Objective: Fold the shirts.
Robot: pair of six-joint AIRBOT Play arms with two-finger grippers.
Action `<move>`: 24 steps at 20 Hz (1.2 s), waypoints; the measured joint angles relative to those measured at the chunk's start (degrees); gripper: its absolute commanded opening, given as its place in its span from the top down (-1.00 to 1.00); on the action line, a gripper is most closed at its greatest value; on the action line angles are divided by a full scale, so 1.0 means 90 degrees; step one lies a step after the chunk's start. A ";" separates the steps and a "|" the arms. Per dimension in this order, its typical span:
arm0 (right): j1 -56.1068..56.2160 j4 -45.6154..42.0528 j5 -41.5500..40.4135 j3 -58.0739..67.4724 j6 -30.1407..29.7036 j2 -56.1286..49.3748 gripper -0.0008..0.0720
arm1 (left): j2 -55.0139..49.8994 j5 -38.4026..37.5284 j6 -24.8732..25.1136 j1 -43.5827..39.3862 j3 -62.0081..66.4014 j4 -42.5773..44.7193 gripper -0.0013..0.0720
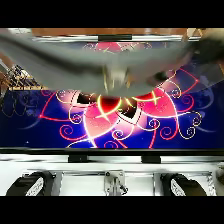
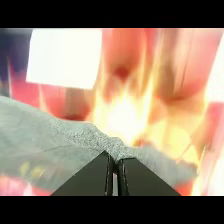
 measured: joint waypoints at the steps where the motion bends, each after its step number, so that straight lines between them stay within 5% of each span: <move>1: 0.0002 -0.0049 0.0372 0.0379 -0.0005 0.0338 0.78 | 0.0109 0.0129 0.0017 0.0029 0.0639 -0.0007 0.89; 6: 0.0002 -0.0709 0.1319 0.1440 0.0384 0.1617 0.78 | 0.0809 0.0095 -0.0012 0.0095 0.2178 0.0418 0.89; 12: 0.0002 -0.2045 -0.0923 0.1651 0.1098 0.1671 0.78 | 0.1105 -0.2006 -0.0488 0.0104 0.2016 0.1841 0.89; 18: 0.0010 -0.2237 -0.3220 0.1649 0.1554 0.0039 0.78 | 0.0882 -0.2596 -0.0512 0.0102 -0.0117 0.2186 0.89; 24: 0.0401 -0.1851 -0.3002 0.1018 0.1965 -0.2509 0.77 | -0.0554 -0.1746 -0.0537 0.0107 -0.2336 0.2062 0.88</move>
